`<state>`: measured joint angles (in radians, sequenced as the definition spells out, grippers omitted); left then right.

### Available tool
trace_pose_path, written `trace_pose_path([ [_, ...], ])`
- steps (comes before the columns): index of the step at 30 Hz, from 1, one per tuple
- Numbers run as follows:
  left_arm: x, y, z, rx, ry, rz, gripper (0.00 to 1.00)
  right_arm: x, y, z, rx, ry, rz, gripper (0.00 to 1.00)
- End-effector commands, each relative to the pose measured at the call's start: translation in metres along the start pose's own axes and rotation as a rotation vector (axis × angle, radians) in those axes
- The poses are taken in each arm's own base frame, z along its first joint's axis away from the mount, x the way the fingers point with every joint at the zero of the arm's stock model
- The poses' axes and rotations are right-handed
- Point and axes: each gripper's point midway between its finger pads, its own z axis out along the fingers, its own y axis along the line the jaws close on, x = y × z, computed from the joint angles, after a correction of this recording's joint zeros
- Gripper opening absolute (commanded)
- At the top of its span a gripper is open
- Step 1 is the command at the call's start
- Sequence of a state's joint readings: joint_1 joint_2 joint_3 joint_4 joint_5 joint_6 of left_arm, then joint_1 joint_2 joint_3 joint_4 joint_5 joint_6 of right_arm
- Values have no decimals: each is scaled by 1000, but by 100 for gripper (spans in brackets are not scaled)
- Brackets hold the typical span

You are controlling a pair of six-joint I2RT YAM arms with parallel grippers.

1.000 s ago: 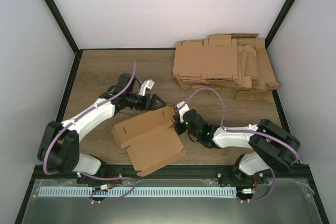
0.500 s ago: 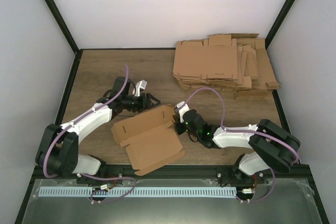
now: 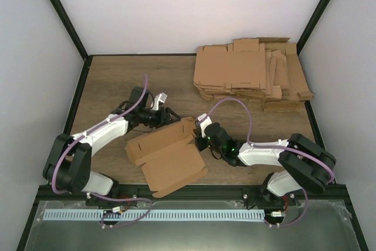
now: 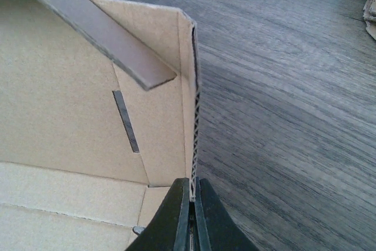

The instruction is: Fold the paper box

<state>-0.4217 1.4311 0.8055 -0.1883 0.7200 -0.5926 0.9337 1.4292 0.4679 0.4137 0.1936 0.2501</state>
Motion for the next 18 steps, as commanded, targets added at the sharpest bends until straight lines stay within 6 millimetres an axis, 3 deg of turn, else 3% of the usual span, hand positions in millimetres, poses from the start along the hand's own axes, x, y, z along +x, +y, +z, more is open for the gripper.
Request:
trace_pose_path([
  [1,7,-15,0,40,26,49,53,-11,5,1,-6,-26,-8,1],
  [18,23,-18,9,26,71,88,54,-9,7,1,-20,-17,-10,1],
])
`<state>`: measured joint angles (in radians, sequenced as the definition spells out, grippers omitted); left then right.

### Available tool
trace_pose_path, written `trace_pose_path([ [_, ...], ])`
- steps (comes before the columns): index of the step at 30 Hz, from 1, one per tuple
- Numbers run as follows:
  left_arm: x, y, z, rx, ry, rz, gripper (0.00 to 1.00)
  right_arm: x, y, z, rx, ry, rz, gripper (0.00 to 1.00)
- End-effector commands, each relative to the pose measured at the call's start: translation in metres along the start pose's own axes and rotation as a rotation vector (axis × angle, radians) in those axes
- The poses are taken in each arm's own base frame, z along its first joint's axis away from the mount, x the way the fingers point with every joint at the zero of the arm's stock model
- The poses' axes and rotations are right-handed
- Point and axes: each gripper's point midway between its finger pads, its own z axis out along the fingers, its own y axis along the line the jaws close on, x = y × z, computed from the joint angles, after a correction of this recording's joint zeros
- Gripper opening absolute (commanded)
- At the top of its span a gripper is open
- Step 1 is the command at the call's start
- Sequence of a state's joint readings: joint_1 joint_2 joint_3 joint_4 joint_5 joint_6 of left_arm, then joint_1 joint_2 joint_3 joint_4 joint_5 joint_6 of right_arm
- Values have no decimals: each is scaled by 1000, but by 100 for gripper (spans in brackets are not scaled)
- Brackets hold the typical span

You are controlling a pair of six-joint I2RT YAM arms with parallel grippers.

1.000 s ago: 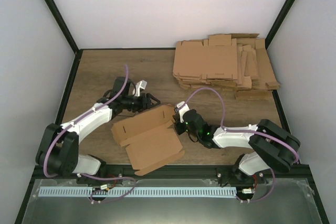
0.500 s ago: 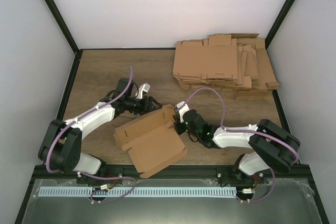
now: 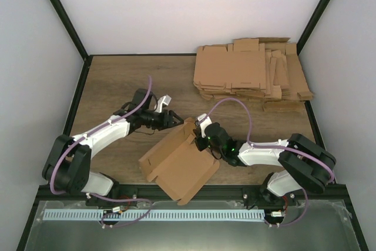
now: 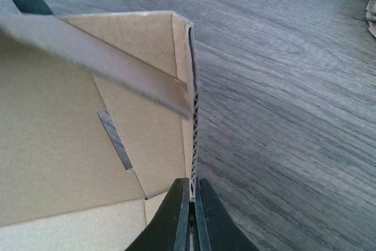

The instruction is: Fold the paper box

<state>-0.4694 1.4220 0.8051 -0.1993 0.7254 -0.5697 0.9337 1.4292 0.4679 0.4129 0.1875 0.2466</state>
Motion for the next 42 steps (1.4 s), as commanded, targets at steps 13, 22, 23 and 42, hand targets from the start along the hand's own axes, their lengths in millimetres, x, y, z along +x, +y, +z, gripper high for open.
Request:
trace_pose_path([
  [13,15,3,13,-82,59,75,49,2,12,-7,-43,13,0,1],
  [22,22,0,19,-103,67,92,43,12,25,-11,-45,38,-7,1],
  [23,22,-1,20,-107,66,95,43,13,27,-11,-45,40,-11,1],
  [42,32,-5,20,-160,39,127,39,38,41,-19,70,60,6,1],
])
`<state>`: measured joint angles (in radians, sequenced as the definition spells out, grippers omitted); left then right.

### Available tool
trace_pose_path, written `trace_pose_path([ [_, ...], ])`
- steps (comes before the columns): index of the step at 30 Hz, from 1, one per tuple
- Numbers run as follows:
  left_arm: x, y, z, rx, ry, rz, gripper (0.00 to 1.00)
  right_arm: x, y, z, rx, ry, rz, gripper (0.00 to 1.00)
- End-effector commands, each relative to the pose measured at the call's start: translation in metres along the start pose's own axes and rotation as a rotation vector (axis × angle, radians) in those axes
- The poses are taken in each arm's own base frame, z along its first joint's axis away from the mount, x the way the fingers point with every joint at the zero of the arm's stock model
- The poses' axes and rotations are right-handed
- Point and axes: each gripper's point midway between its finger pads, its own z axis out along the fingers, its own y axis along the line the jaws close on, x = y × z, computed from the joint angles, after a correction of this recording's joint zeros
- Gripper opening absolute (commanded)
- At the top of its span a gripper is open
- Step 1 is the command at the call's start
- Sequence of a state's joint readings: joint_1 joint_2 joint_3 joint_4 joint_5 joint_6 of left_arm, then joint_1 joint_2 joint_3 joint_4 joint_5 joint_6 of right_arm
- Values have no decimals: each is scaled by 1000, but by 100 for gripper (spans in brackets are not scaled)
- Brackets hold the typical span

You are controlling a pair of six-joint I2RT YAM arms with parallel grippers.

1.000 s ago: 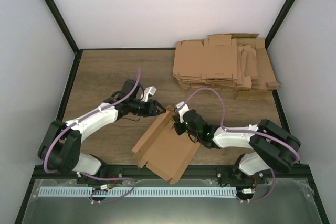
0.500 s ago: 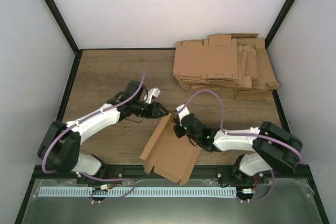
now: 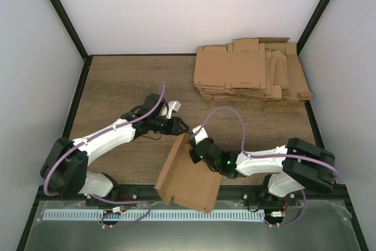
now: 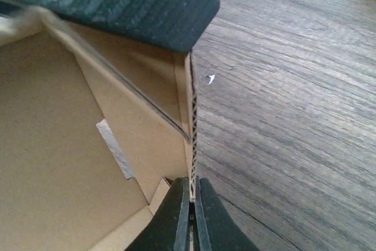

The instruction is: Fold the paper box

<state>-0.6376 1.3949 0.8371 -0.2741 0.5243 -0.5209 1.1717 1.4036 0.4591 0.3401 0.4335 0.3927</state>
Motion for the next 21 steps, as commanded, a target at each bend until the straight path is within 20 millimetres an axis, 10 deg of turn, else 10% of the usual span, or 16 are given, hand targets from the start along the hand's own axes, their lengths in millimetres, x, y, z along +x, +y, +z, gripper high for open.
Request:
trace_pose_path([
  [1,11,9,4,-40,21,-12,39,19,3,0,23,61,-5,1],
  [21,-17,-9,-38,44,-103,-35,61,0,-9,-3,81,-56,-92,1],
])
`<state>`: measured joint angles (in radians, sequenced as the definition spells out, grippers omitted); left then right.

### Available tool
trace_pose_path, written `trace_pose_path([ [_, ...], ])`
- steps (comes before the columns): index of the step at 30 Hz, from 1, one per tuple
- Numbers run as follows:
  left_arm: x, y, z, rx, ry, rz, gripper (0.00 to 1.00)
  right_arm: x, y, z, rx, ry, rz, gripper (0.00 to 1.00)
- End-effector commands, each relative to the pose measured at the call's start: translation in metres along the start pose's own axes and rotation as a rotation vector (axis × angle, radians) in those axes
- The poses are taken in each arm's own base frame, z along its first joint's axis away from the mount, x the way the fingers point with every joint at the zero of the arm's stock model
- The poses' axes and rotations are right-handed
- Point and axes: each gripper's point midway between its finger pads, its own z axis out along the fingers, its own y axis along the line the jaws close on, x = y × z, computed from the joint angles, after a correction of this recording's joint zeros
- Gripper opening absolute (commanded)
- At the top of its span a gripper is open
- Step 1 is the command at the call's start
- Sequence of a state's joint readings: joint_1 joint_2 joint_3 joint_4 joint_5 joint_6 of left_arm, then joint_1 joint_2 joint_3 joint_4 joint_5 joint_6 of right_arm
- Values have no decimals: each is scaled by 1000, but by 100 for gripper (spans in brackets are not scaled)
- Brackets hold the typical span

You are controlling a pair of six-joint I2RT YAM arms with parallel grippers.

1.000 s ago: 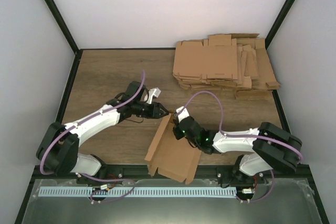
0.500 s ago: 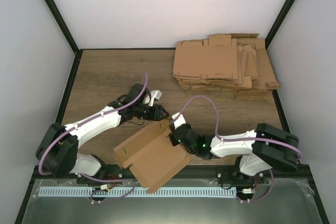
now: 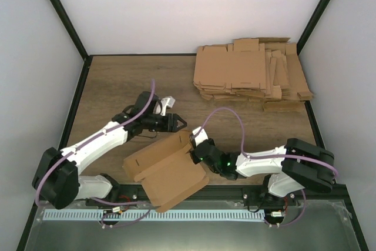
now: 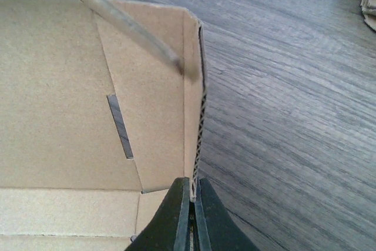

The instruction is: Fold the paper box

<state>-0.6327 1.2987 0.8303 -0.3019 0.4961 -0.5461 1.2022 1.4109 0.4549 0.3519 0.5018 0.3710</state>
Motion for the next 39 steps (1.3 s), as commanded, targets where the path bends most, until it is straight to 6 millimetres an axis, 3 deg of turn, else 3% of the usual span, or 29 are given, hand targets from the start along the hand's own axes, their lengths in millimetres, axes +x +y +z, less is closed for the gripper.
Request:
trace_pose_path([
  [1,-14,4,-20,49,-51,-49,61,-2,-9,-1,43,-41,-62,1],
  [7,-32,22,-48,74,-113,-91,63,-12,-9,-2,19,-87,-81,1],
  [9,-29,31,-49,63,-97,-109,60,-13,-9,-1,20,-85,-87,1],
  [13,-5,41,-40,60,-4,-124,55,-11,-8,1,20,-76,-89,1],
  [17,25,40,-33,120,84,-143,52,-10,-8,4,15,-69,-87,1],
  [20,37,35,-31,142,100,-137,53,-12,-12,9,21,-67,-77,1],
  [31,24,28,-27,167,62,-116,53,-36,-28,27,33,-119,-97,1],
  [39,25,27,-15,153,65,-119,52,-34,-23,31,8,-105,-110,1],
])
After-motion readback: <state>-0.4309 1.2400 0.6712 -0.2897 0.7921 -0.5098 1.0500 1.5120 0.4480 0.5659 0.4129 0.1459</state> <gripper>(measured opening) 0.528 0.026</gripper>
